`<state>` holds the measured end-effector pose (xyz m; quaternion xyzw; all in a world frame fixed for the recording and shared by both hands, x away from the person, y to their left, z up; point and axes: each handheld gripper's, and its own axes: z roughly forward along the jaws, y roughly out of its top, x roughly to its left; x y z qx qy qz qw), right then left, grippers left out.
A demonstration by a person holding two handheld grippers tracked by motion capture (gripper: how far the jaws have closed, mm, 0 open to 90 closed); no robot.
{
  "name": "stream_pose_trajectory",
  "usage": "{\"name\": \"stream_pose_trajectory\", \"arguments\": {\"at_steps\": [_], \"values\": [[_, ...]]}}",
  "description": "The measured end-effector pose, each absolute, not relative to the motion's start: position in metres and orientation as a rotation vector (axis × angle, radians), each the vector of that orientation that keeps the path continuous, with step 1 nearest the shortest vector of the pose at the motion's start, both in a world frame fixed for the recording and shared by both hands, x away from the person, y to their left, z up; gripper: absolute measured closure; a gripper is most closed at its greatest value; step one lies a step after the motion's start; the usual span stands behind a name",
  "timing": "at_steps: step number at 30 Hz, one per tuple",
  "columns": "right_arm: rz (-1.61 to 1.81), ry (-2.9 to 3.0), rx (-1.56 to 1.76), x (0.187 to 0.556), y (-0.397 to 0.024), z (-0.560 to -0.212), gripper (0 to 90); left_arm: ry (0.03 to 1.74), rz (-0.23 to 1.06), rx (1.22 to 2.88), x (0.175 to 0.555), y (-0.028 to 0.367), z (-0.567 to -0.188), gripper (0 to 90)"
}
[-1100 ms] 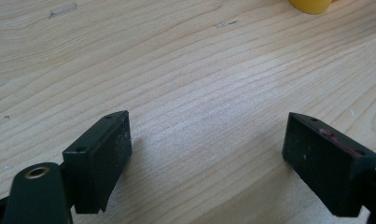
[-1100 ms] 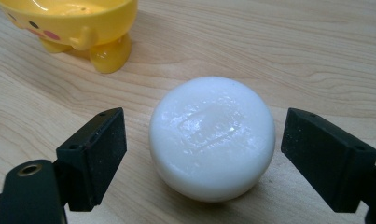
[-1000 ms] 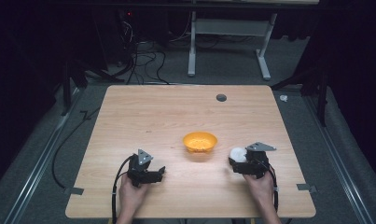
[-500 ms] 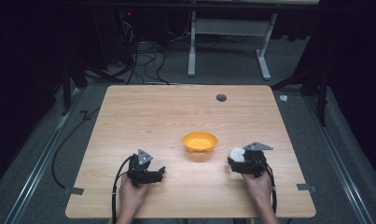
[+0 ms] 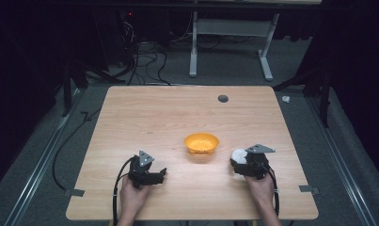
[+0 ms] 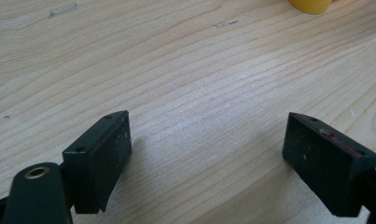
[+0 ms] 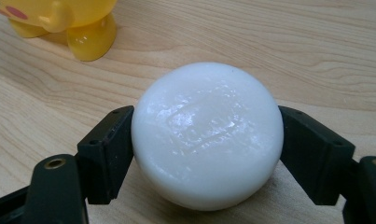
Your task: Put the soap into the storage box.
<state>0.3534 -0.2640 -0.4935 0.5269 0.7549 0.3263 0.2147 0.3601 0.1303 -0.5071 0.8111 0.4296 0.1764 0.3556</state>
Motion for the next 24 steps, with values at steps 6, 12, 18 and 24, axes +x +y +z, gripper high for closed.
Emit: {"name": "stream_pose_trajectory", "arguments": {"at_steps": [6,12,18,24], "values": [[0.903,2.106,1.45,0.354,-0.265,-0.493,24.1,1.111,0.455,2.095,0.36,0.13,-0.507,16.1],[0.901,2.111,1.456,0.354,-0.265,-0.492,24.3,1.111,0.455,2.095,0.36,0.13,-0.507,16.1],[0.914,2.109,1.447,0.354,-0.267,-0.49,24.4,1.11,0.454,2.094,0.36,0.13,-0.507,16.2],[0.943,2.097,1.426,0.351,-0.268,-0.48,24.4,1.111,0.454,2.093,0.36,0.13,-0.507,16.2]]}}
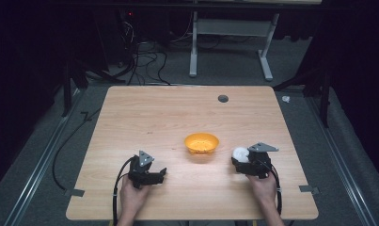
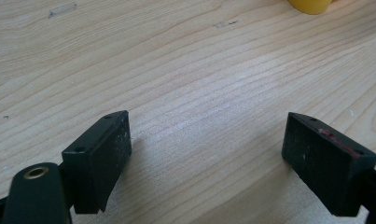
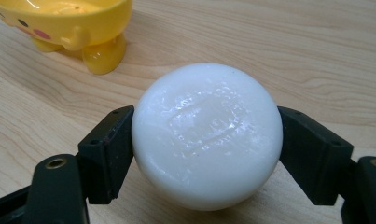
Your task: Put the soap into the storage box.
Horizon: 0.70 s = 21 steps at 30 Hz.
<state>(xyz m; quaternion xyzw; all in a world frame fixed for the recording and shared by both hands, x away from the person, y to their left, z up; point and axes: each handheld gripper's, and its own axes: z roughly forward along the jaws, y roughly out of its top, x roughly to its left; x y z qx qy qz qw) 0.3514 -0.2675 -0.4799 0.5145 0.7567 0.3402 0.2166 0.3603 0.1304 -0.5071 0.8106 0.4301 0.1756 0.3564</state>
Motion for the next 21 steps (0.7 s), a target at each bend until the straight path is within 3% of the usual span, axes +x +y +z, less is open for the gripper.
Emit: {"name": "stream_pose_trajectory", "arguments": {"at_steps": [21], "values": [[1.031,2.104,1.35,0.346,-0.26,-0.451,24.4,1.11,0.453,2.094,0.36,0.13,-0.507,16.2]]}}
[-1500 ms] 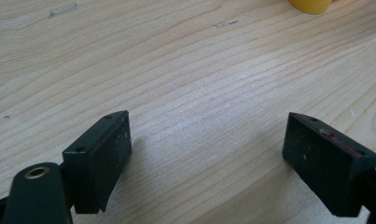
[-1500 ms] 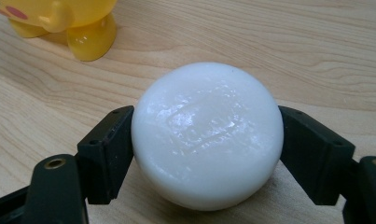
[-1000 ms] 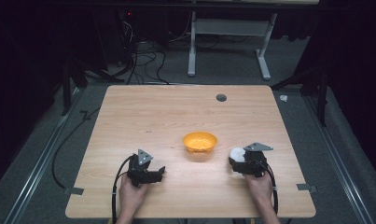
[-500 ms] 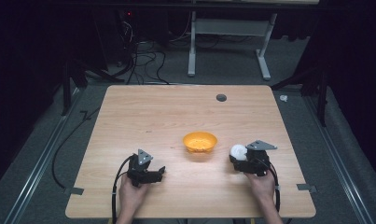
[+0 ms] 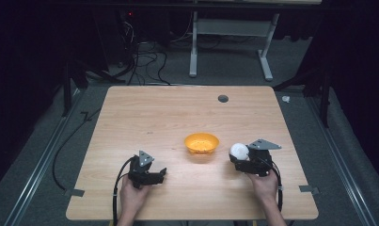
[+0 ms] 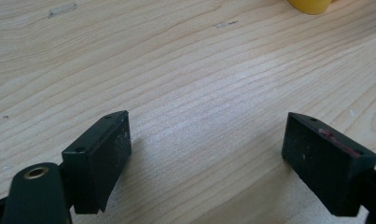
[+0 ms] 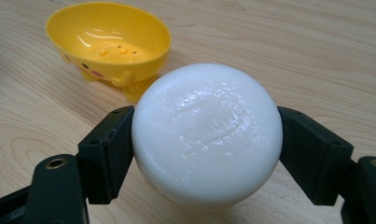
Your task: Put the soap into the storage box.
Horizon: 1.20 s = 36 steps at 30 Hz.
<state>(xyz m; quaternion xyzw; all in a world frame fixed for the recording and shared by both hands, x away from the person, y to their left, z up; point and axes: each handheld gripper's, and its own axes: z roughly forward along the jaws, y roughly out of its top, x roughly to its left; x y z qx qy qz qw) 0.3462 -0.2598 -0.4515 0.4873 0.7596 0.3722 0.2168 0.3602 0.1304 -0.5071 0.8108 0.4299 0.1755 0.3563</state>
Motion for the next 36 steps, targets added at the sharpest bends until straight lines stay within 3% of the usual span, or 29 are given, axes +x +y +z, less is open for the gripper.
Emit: {"name": "stream_pose_trajectory", "arguments": {"at_steps": [36], "values": [[1.118,2.144,1.24,0.357,-0.235,-0.415,24.4,1.109,0.453,2.094,0.36,0.13,-0.507,16.2]]}}
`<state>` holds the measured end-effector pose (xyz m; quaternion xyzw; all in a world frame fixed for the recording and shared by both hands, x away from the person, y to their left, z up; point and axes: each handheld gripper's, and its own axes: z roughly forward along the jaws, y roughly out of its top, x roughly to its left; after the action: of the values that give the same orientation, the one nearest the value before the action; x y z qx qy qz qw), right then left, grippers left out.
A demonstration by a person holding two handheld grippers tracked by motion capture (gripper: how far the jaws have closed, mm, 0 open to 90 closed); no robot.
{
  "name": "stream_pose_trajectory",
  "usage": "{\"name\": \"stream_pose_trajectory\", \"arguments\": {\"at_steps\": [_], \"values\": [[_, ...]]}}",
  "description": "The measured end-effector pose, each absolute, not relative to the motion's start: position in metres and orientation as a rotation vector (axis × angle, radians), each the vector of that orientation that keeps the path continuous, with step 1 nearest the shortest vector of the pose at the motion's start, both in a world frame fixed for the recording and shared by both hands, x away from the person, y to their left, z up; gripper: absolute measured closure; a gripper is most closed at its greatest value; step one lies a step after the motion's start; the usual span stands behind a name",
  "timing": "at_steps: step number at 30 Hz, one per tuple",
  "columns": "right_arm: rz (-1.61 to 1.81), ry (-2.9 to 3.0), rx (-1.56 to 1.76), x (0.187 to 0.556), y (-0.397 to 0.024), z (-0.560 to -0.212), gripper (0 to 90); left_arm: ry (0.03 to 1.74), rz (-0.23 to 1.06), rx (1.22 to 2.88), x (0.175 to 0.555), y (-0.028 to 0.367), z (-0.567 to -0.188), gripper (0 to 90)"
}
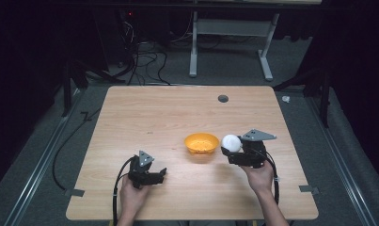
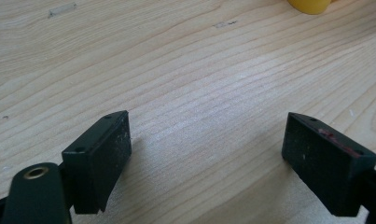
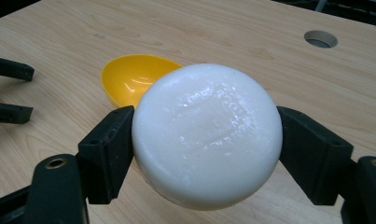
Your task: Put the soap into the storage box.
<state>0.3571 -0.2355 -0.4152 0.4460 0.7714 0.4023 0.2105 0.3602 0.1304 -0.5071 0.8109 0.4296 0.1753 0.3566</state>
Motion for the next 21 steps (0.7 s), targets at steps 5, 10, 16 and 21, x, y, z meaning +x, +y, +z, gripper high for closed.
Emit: {"name": "stream_pose_trajectory", "arguments": {"at_steps": [5,10,16,21], "values": [[1.12,2.158,1.222,0.361,-0.229,-0.412,24.4,1.109,0.452,2.094,0.36,0.13,-0.507,16.2],[1.119,2.177,1.197,0.365,-0.221,-0.408,24.4,1.108,0.452,2.094,0.36,0.13,-0.507,16.2],[1.123,2.192,1.178,0.369,-0.215,-0.406,24.4,1.108,0.452,2.095,0.36,0.13,-0.507,16.2],[1.117,2.219,1.159,0.376,-0.208,-0.404,24.4,1.107,0.451,2.094,0.36,0.13,-0.507,16.2]]}}
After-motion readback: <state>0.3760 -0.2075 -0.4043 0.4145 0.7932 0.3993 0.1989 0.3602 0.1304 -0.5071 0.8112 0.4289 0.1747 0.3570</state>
